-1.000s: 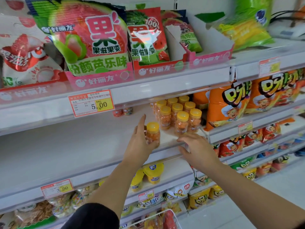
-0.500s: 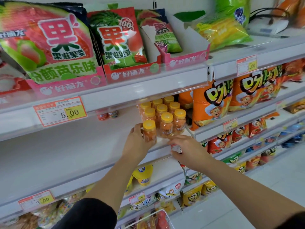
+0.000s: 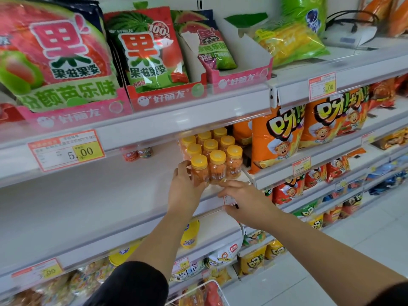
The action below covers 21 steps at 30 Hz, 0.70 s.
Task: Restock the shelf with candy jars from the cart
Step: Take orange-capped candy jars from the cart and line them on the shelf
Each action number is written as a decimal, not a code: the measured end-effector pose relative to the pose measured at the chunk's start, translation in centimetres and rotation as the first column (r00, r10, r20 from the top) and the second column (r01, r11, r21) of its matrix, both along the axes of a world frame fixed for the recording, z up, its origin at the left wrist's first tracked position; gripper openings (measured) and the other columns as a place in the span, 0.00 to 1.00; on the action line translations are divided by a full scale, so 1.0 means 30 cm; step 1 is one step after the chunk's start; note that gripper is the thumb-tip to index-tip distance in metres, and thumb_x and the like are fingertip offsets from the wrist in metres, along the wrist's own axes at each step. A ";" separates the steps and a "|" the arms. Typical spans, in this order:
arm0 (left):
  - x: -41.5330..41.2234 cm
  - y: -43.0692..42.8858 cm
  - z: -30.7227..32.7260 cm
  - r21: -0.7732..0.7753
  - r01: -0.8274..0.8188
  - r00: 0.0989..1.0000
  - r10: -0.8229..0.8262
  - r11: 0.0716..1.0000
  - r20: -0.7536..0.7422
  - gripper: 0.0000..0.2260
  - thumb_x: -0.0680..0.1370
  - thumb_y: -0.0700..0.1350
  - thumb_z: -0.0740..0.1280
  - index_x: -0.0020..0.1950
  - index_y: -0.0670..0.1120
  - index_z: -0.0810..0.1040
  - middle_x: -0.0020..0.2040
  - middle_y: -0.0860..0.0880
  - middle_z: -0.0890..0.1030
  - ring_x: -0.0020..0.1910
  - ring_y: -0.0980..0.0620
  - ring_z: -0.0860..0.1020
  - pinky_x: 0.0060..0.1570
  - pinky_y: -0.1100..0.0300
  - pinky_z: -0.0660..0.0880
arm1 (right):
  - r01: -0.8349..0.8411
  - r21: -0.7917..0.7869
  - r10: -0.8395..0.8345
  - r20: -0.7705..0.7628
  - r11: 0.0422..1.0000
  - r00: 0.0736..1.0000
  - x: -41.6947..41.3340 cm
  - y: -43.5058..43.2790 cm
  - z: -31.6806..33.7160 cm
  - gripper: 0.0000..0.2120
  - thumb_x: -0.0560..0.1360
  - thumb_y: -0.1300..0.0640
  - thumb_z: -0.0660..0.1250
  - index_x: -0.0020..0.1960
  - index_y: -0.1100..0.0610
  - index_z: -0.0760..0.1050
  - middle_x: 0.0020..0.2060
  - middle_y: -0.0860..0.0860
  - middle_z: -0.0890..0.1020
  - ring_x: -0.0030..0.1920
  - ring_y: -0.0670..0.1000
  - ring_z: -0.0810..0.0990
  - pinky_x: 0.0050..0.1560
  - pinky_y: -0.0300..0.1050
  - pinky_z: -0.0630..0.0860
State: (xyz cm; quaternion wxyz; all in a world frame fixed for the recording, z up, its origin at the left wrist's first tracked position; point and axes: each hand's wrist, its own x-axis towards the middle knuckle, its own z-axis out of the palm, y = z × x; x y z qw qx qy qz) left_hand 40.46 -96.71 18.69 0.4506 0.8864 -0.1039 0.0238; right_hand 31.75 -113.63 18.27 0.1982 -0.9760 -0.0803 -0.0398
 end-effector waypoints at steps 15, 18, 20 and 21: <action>-0.241 0.265 -0.097 -0.071 0.099 0.966 -0.079 0.993 0.245 0.15 0.79 0.36 0.66 0.64 0.49 0.77 0.56 0.54 0.78 0.53 0.59 0.78 0.54 0.65 0.74 | -0.017 0.129 0.034 -0.131 0.991 0.991 -0.221 0.123 -0.235 0.11 0.79 0.54 0.66 0.61 0.49 0.79 0.57 0.39 0.79 0.52 0.36 0.76 0.54 0.35 0.71; -0.348 0.362 -0.242 0.009 0.070 0.992 -0.071 0.997 0.106 0.11 0.80 0.38 0.66 0.59 0.49 0.80 0.52 0.56 0.81 0.50 0.59 0.79 0.51 0.63 0.76 | -0.038 0.118 0.074 -0.316 0.992 0.946 -0.288 0.167 -0.390 0.11 0.79 0.53 0.66 0.60 0.47 0.79 0.54 0.42 0.83 0.54 0.43 0.80 0.54 0.41 0.76; -0.425 0.422 -0.352 0.036 0.015 1.000 -0.015 0.999 -0.004 0.10 0.80 0.39 0.67 0.58 0.50 0.81 0.52 0.57 0.81 0.49 0.61 0.79 0.50 0.65 0.76 | -0.070 0.115 0.115 -0.452 0.991 0.885 -0.323 0.192 -0.489 0.11 0.78 0.52 0.65 0.59 0.46 0.79 0.53 0.43 0.83 0.52 0.43 0.79 0.54 0.41 0.76; -0.463 0.448 -0.403 0.035 -0.014 0.999 0.016 0.999 -0.052 0.10 0.80 0.39 0.67 0.58 0.50 0.81 0.52 0.57 0.81 0.49 0.61 0.79 0.50 0.65 0.76 | -0.086 0.108 0.129 -0.512 0.990 0.849 -0.335 0.200 -0.535 0.10 0.78 0.51 0.65 0.59 0.47 0.79 0.53 0.43 0.83 0.52 0.43 0.79 0.55 0.42 0.76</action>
